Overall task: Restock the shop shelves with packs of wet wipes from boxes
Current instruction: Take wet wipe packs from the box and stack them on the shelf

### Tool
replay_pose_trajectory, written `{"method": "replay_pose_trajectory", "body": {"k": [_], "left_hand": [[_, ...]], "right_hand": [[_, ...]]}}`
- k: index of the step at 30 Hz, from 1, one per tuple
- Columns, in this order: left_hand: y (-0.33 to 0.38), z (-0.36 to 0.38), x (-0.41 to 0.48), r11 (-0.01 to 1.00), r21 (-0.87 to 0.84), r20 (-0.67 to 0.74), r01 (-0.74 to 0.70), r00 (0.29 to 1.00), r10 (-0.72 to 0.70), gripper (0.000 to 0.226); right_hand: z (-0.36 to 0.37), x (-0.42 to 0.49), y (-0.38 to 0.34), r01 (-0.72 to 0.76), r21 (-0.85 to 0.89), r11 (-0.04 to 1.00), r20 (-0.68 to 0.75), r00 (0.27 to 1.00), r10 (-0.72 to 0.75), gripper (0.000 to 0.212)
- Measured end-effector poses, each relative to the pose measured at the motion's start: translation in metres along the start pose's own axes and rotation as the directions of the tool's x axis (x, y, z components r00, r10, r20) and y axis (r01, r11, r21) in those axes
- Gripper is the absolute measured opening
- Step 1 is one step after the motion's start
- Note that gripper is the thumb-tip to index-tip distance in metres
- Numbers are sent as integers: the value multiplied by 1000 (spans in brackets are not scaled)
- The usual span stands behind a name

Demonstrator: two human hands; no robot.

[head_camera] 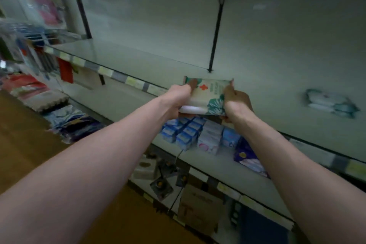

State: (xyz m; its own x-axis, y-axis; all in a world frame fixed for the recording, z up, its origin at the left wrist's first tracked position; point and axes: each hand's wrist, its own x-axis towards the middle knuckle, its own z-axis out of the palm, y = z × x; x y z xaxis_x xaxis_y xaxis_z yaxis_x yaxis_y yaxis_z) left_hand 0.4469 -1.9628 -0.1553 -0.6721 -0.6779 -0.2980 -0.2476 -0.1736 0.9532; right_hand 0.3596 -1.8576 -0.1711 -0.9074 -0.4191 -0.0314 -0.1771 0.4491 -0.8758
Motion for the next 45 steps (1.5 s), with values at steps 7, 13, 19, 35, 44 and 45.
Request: {"method": "replay_pose_trajectory", "body": {"k": [7, 13, 19, 35, 44, 45], "left_hand": [[19, 61, 40, 997, 82, 190, -13, 982, -3, 30], [20, 119, 60, 995, 80, 303, 59, 950, -80, 28], [25, 185, 79, 996, 69, 381, 64, 921, -86, 35], [49, 348, 106, 992, 121, 401, 27, 913, -74, 37], [55, 401, 118, 988, 153, 301, -19, 953, -29, 31], [53, 403, 118, 988, 156, 294, -22, 955, -25, 34]], "right_hand": [[-45, 40, 27, -59, 163, 985, -122, 989, 80, 48], [-89, 64, 58, -124, 131, 984, -125, 982, 140, 49], [-137, 98, 94, -97, 90, 991, -273, 955, 118, 40], [-257, 181, 156, -76, -13, 997, -496, 866, 60, 42], [-291, 213, 188, -96, -114, 989, -495, 869, 27, 32], [-292, 215, 191, -95, -133, 987, -487, 873, 19, 32]]}}
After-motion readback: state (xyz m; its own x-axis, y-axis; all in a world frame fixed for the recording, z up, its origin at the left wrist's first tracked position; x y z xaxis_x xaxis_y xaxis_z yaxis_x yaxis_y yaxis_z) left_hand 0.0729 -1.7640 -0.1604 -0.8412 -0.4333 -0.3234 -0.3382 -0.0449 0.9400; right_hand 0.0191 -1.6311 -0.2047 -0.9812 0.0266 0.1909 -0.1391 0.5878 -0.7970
